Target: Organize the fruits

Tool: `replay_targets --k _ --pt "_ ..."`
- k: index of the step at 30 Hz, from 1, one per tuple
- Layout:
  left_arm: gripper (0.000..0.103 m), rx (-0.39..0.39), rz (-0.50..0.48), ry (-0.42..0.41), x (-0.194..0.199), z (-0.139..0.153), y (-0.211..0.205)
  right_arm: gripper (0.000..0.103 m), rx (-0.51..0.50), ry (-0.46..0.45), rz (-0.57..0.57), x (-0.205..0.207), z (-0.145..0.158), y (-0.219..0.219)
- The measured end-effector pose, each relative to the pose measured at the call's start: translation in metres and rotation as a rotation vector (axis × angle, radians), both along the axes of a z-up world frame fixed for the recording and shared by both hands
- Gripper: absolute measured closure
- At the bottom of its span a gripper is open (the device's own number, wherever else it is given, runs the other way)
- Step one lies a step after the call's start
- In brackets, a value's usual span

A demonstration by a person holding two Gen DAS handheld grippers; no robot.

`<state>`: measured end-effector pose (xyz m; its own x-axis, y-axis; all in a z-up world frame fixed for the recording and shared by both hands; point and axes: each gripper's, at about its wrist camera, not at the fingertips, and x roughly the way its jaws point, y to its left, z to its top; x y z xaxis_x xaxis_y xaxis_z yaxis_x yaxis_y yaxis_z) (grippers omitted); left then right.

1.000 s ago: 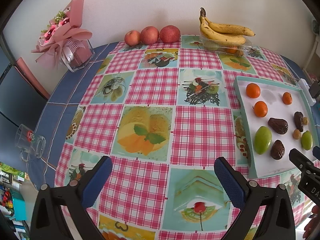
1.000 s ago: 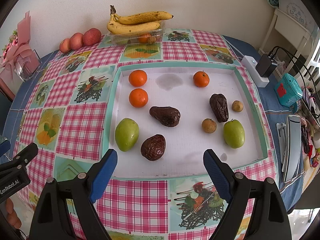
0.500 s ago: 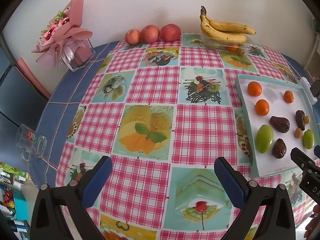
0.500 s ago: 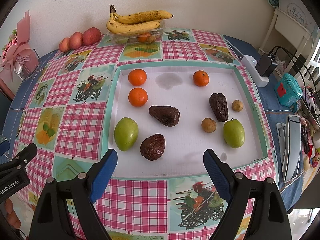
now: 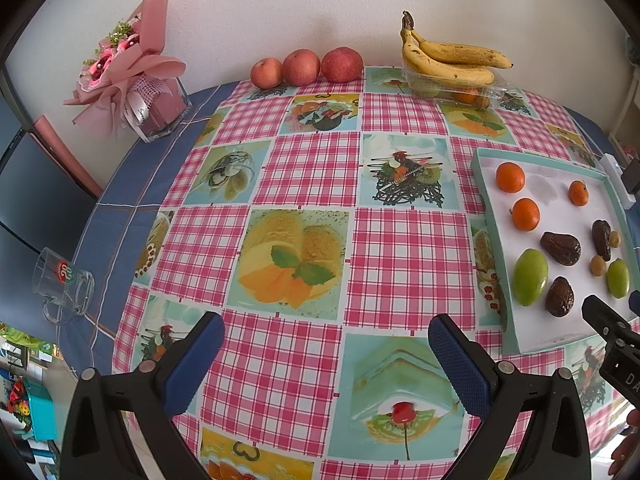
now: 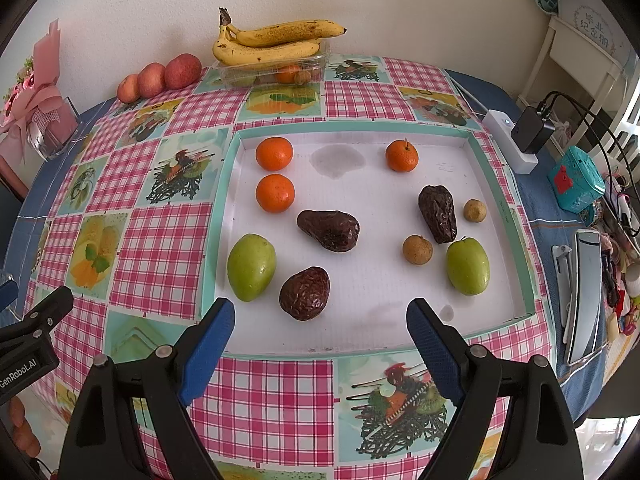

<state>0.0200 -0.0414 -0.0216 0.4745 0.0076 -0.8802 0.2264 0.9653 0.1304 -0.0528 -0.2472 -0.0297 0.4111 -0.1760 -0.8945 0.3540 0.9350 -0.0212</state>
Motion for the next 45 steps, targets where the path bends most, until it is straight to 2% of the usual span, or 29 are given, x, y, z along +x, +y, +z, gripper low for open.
replay_targets --k 45 --pt "0.000 0.012 0.009 -0.008 -0.0018 0.0033 0.0014 0.015 -0.004 0.007 0.004 -0.0007 -0.0011 -0.0020"
